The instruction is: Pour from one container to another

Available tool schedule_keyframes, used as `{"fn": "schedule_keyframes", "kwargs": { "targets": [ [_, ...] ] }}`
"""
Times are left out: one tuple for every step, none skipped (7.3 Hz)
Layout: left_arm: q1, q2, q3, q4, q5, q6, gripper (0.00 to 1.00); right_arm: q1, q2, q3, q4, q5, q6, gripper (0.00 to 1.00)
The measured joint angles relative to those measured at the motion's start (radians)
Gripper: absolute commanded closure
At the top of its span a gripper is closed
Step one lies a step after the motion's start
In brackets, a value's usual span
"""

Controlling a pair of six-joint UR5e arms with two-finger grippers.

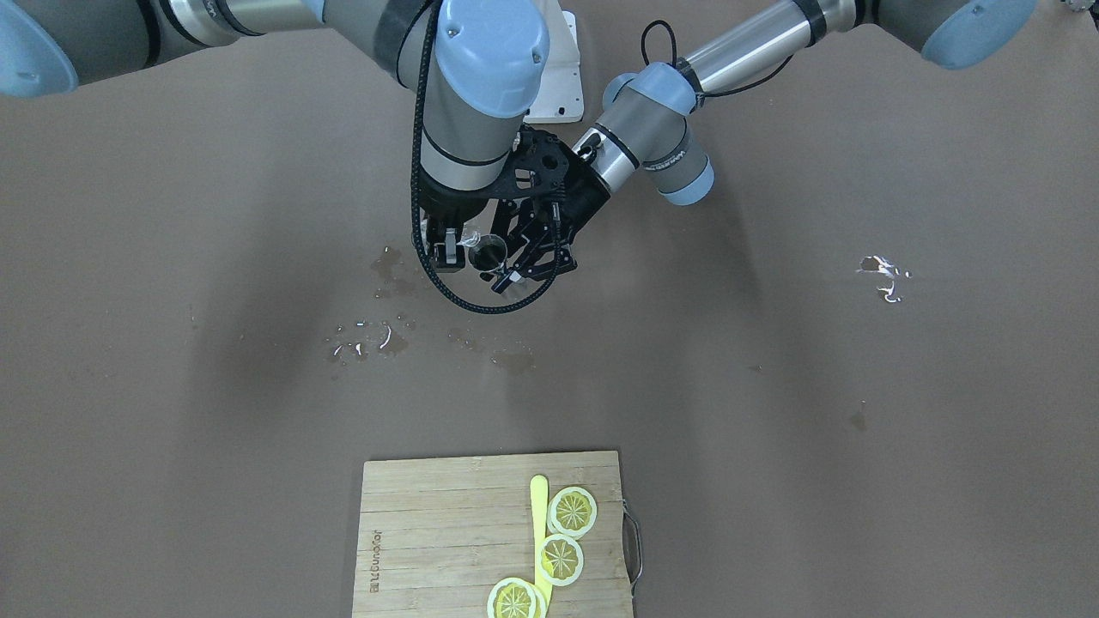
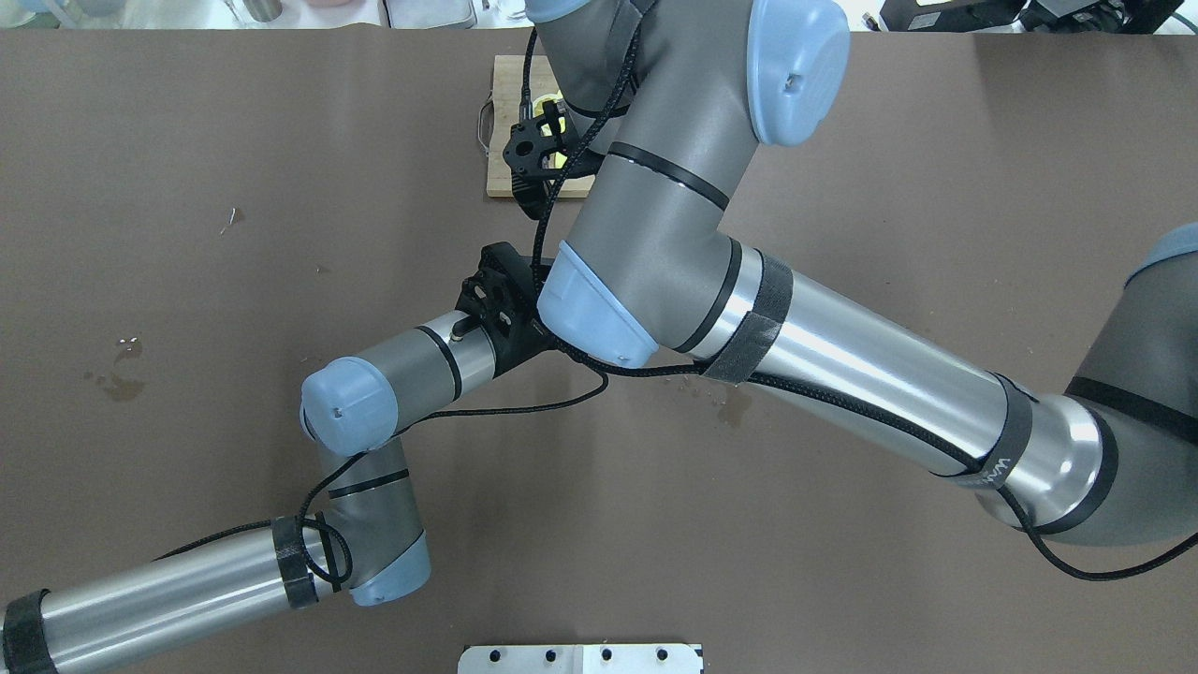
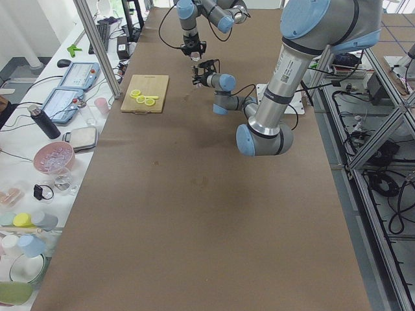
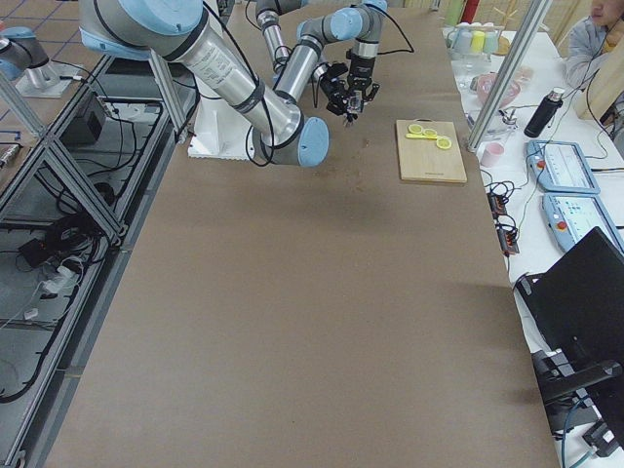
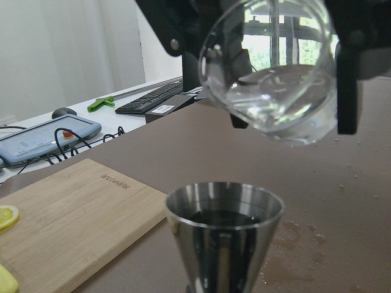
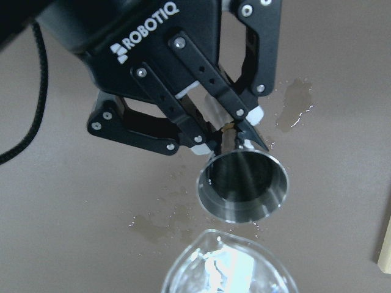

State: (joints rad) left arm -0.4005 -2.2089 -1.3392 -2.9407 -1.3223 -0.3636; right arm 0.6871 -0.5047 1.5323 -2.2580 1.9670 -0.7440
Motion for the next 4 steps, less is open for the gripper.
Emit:
{"fn": "schedule_keyframes", "kwargs": {
  "targets": [
    [0.0,0.0,0.0,0.0,0.0,0.0,1.0,-0.002,0.004,-0.003,-0.013,-0.002,0.0,1.0],
    [0.0,0.0,0.0,0.0,0.0,0.0,1.0,-0.005,0.007,-0.007,-0.022,-0.004,0.0,1.0],
    [-0.001,0.0,0.0,0.0,0.0,0.0,1.0,-0.009,0.009,-0.014,-0.029,-0.005,0.0,1.0],
    [-0.001,0.0,0.0,0.0,0.0,0.0,1.0,-0.011,0.014,-0.025,-0.034,-0.005,0.0,1.0]
  ]
}}
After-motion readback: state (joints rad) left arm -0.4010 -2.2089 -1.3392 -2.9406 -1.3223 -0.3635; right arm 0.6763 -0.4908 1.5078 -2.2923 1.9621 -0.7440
